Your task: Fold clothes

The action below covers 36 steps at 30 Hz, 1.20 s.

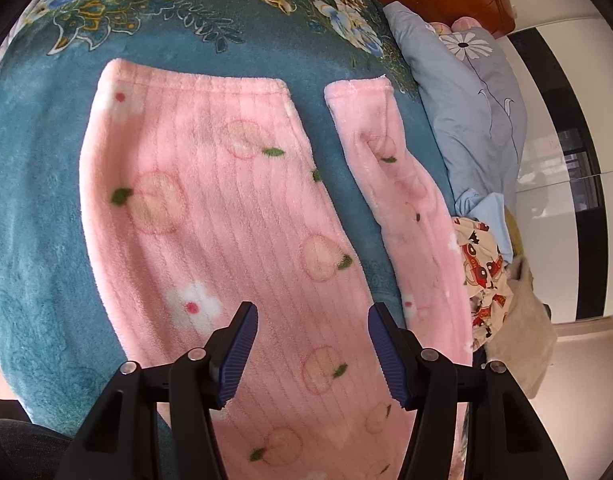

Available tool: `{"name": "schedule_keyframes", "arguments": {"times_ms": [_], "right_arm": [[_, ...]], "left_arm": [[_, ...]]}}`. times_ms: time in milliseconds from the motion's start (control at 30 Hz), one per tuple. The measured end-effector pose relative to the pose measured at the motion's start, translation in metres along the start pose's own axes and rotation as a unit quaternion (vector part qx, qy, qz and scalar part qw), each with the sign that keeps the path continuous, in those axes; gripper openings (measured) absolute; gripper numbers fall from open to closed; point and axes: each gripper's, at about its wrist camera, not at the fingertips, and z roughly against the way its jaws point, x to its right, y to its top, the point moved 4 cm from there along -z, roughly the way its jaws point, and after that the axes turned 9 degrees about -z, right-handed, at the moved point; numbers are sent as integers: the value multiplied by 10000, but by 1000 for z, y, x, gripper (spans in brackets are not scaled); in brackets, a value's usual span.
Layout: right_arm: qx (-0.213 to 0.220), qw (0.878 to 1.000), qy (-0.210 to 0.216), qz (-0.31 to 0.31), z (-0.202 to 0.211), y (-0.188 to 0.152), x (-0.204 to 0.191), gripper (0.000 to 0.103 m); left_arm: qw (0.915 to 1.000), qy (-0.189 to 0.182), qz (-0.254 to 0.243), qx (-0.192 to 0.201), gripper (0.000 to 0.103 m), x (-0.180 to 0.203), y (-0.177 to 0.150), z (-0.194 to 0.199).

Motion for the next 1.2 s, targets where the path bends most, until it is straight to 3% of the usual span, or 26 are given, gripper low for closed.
{"name": "schedule_keyframes", "arguments": {"times_ms": [100,267,333,400,433,500,533,667,800,933,1100,1200], "right_arm": [[-91,9986,-303,-421,-12,-4,49,14],[-311,9847,-194,-1703,-42,-13,115,15],[-101,9725,-116,-2326,-33,-7,131,26],[221,9590,-30,-2826,-20,5,142,29],[493,9613,-1,-2712,-8,15,134,30],[1004,9707,106,-2181,14,40,102,34],[1194,9762,227,-1799,22,51,78,44],[1311,9817,1285,-515,37,67,-52,50],[1209,9661,2189,645,49,65,-184,55],[1326,9444,2434,1770,57,51,-283,69],[1237,9326,2203,2575,41,35,-341,74],[1373,9044,2198,3391,42,7,-370,74]], "left_arm": [[9999,-111,118,-26,62,-2,-1,0],[9996,-203,201,8,62,-4,-2,5],[9994,-230,244,11,62,-5,-2,6],[9993,-262,281,22,62,-5,-2,5],[9992,-288,287,34,62,-4,-2,5],[9992,-321,246,63,62,-2,-2,5],[9992,-326,212,82,62,0,-2,6],[9991,-359,181,108,63,0,1,4],[9987,-415,284,102,63,0,5,-2],[9982,-522,297,58,63,7,13,-13],[9986,-468,244,-45,63,10,35,-28],[9984,-496,262,-15,63,9,52,-32]]}}
